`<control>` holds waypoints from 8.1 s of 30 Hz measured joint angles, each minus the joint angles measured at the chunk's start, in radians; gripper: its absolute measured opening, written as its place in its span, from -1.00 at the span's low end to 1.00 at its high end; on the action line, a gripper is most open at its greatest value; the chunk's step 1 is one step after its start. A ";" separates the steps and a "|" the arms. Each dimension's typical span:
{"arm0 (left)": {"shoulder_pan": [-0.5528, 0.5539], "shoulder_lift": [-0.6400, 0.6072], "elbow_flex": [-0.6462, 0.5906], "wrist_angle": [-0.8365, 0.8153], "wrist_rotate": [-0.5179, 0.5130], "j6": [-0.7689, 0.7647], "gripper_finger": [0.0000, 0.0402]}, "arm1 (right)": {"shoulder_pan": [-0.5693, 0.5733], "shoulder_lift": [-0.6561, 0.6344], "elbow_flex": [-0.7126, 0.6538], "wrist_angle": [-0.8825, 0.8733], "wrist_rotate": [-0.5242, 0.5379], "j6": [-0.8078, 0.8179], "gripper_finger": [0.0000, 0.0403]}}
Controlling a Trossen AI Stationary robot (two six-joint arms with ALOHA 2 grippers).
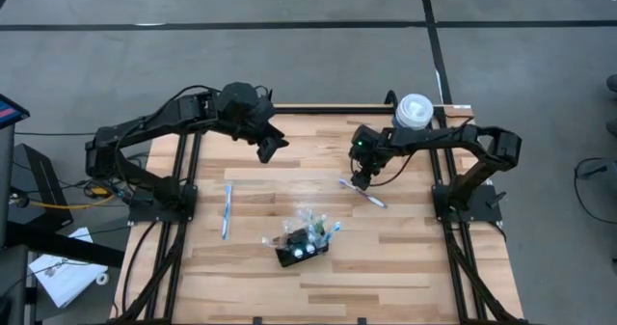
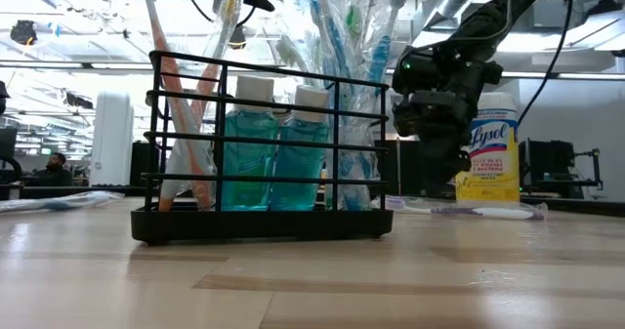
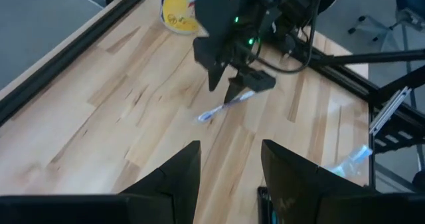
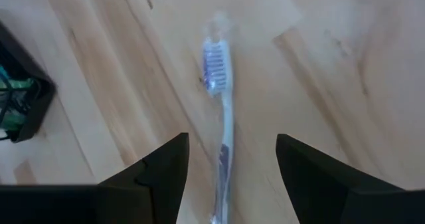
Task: Pick & Place toothbrushing station
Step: Put the violet toothbrush into the mesh organizer, then put the blue toothbrush into the mesh organizer
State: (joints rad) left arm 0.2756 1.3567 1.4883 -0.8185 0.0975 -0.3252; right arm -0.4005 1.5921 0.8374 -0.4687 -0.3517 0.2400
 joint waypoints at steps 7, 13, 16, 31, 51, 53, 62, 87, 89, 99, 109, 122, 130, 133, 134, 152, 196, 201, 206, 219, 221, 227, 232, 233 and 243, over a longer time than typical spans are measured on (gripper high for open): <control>0.000 0.003 0.000 0.011 0.000 -0.019 -0.23 | 0.001 0.000 -0.026 0.047 -0.014 0.025 0.07; 0.000 0.003 0.000 0.014 0.000 -0.020 -0.23 | 0.001 0.008 -0.066 0.136 -0.014 0.099 0.07; 0.000 0.003 0.000 0.015 0.000 -0.020 -0.23 | 0.008 0.048 -0.075 0.144 -0.014 0.106 0.07; 0.000 0.002 -0.035 0.030 0.003 -0.020 -0.23 | 0.032 0.149 0.016 0.188 0.009 0.121 -0.32; 0.017 -0.086 -0.126 0.179 -0.001 -0.072 -0.24 | 0.024 0.131 0.181 0.442 -0.199 0.285 -0.99; 0.025 -0.110 -0.127 0.168 -0.018 -0.073 -0.26 | 0.027 0.130 0.260 0.445 -0.202 0.285 -0.99; 0.035 -0.206 -0.126 0.171 -0.058 -0.071 -0.37 | 0.037 0.129 0.557 0.418 -0.206 0.299 -0.99; 0.064 -0.293 -0.127 0.152 -0.224 0.086 -0.47 | 0.520 0.130 0.831 0.651 0.016 0.231 -1.00; 0.064 -0.293 -0.127 0.153 -0.220 0.086 -0.47 | 0.538 0.130 0.831 0.659 0.046 0.231 -1.00; 0.064 -0.282 -0.127 0.153 -0.169 0.084 -0.47 | 0.623 0.280 0.832 0.833 0.127 0.282 -1.00; 0.064 -0.283 -0.127 0.153 -0.149 0.085 -0.47 | 0.650 0.368 0.832 0.818 0.166 0.266 -1.00; 0.064 -0.283 -0.127 0.145 -0.148 0.085 -0.47 | 0.606 0.253 0.831 0.525 0.327 0.074 -1.00; 0.064 -0.283 -0.127 0.145 -0.149 0.085 -0.47 | 0.633 0.245 0.824 0.473 0.327 0.074 -1.00; 0.064 -0.283 -0.127 0.145 -0.148 0.085 -0.47 | 0.656 0.244 0.811 0.489 0.323 0.092 -1.00; 0.064 -0.283 -0.127 0.145 -0.148 0.086 -0.47 | 0.663 0.243 0.802 0.498 0.323 0.098 -1.00; 0.064 -0.283 -0.127 0.143 -0.149 0.105 -0.47 | 0.689 0.306 0.740 0.613 0.348 0.135 -1.00; 0.064 -0.282 -0.127 0.040 -0.149 0.106 -0.47 | 0.647 0.369 0.569 0.866 0.300 0.243 -1.00; 0.064 -0.283 -0.127 0.028 -0.148 0.105 -0.47 | 0.650 0.369 0.569 0.871 0.300 0.224 -1.00; 0.064 -0.283 -0.127 0.027 -0.149 0.104 -0.47 | 0.653 0.369 0.569 0.873 0.300 0.218 -1.00; 0.064 -0.282 -0.127 0.025 -0.148 0.100 -0.47 | 0.651 0.369 0.569 0.903 0.266 0.237 -0.85; 0.064 -0.283 -0.127 0.025 -0.148 0.100 -0.47 | 0.647 0.369 0.569 0.901 0.246 0.258 -0.78; 0.064 -0.283 -0.127 0.025 -0.148 0.100 -0.47 | 0.640 0.369 0.569 0.907 0.223 0.277 -0.54; 0.064 -0.283 -0.127 0.024 -0.148 0.082 -0.47 | 0.639 0.369 0.569 0.918 0.218 0.277 -0.44; 0.064 -0.282 -0.127 0.024 -0.148 0.082 -0.47 | 0.640 0.369 0.569 0.920 0.216 0.277 -0.42; 0.064 -0.283 -0.127 0.021 -0.148 0.081 -0.47 | 0.640 0.332 0.569 0.961 0.212 0.241 -0.34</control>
State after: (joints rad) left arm 0.3401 1.0740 1.3613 -0.7975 -0.0509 -0.2439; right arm 0.2398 1.9236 1.4066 0.4924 -0.1399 0.4809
